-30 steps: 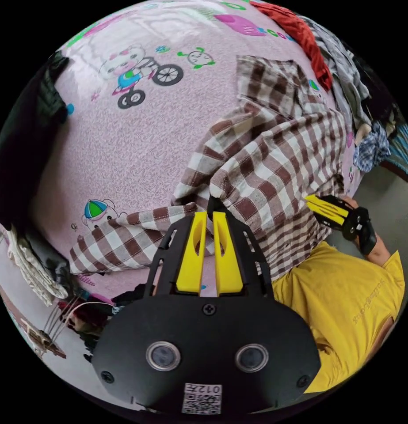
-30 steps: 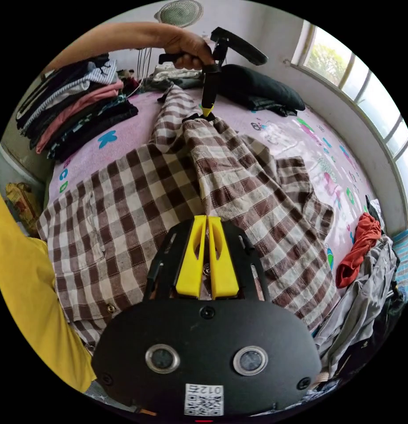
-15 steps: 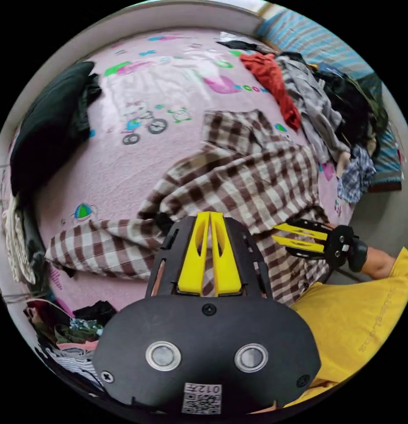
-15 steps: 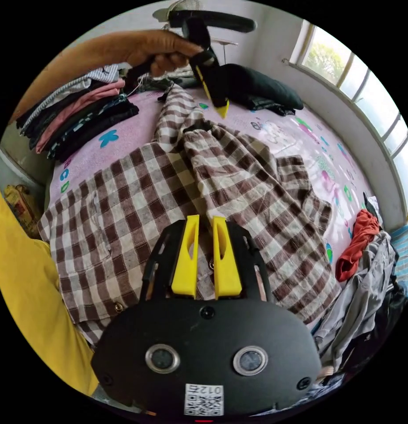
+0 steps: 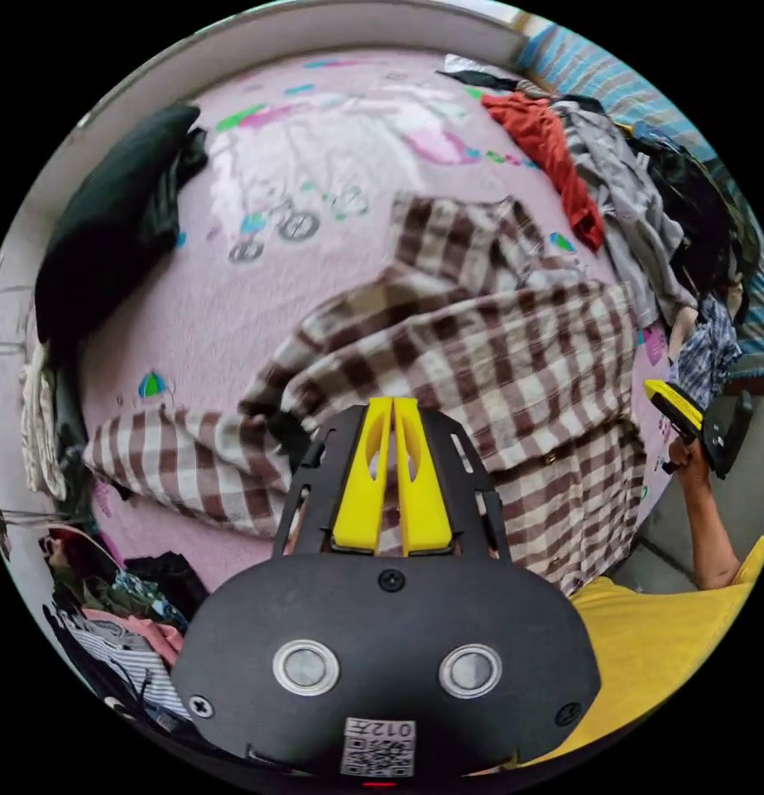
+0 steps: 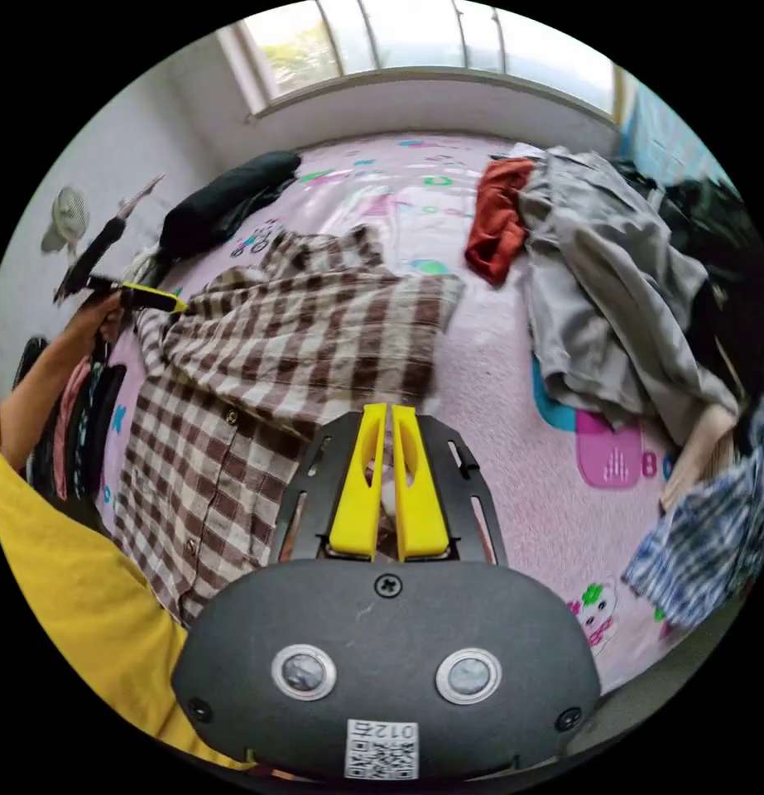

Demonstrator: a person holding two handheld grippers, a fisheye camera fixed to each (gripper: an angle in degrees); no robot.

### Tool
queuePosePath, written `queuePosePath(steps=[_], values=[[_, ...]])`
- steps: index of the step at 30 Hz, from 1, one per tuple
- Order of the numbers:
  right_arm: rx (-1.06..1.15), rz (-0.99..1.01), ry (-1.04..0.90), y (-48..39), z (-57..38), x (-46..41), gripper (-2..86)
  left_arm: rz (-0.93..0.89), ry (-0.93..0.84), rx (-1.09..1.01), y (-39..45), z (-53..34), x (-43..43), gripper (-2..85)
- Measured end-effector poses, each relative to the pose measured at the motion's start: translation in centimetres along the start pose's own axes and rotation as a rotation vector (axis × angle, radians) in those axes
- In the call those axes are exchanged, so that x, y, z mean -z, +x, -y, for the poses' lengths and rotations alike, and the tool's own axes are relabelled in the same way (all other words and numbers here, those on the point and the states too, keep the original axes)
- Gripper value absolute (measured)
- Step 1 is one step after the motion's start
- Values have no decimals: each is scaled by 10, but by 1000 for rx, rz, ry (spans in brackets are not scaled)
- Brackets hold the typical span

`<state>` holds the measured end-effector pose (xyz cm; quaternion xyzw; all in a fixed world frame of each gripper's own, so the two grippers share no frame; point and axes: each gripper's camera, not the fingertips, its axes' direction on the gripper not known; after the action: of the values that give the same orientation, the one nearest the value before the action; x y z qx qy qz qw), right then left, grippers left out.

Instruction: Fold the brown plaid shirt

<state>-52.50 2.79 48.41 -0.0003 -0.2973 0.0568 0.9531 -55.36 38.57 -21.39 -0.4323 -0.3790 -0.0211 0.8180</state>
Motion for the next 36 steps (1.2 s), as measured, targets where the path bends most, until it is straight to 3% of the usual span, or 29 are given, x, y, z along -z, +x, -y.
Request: queuePosePath(steps=[2, 4, 5, 10, 14, 17, 20, 23, 25, 29, 33, 36], values=[[-120, 19, 1, 28, -17, 10, 17, -93, 47, -140, 52, 32, 11, 4], [-143, 32, -5, 34, -26, 14, 16, -330, -3, -391, 129, 76, 5, 4], [-124, 30, -11, 31, -29, 15, 16, -364, -26, -447, 149, 86, 1, 4], [-34, 41, -13, 10, -24, 11, 16, -144, -138, -652, 268, 143, -52, 4], [56, -5, -45, -1, -15, -7, 12, -114, -129, -643, 296, 165, -68, 3], [-9, -116, -103, 13, -12, -22, 7, -111, -134, -607, 307, 184, -78, 3], [-59, -64, -104, 26, -9, -13, 6, -106, -159, -602, 312, 194, -87, 3], [-104, -116, -77, 30, -9, 2, 7, -131, -70, -569, 301, 193, -63, 3], [-112, -89, -3, 28, -5, 16, 7, -176, 6, -511, 284, 184, -29, 3], [-93, 45, 99, 22, 21, 21, 7, -221, -11, -495, 267, 156, -12, 3], [-85, 83, 25, 28, 47, -8, 5, -267, -119, -525, 268, 141, -49, 4], [-60, 56, -49, 32, 54, -27, 3, -236, -85, -502, 269, 149, -65, 4]])
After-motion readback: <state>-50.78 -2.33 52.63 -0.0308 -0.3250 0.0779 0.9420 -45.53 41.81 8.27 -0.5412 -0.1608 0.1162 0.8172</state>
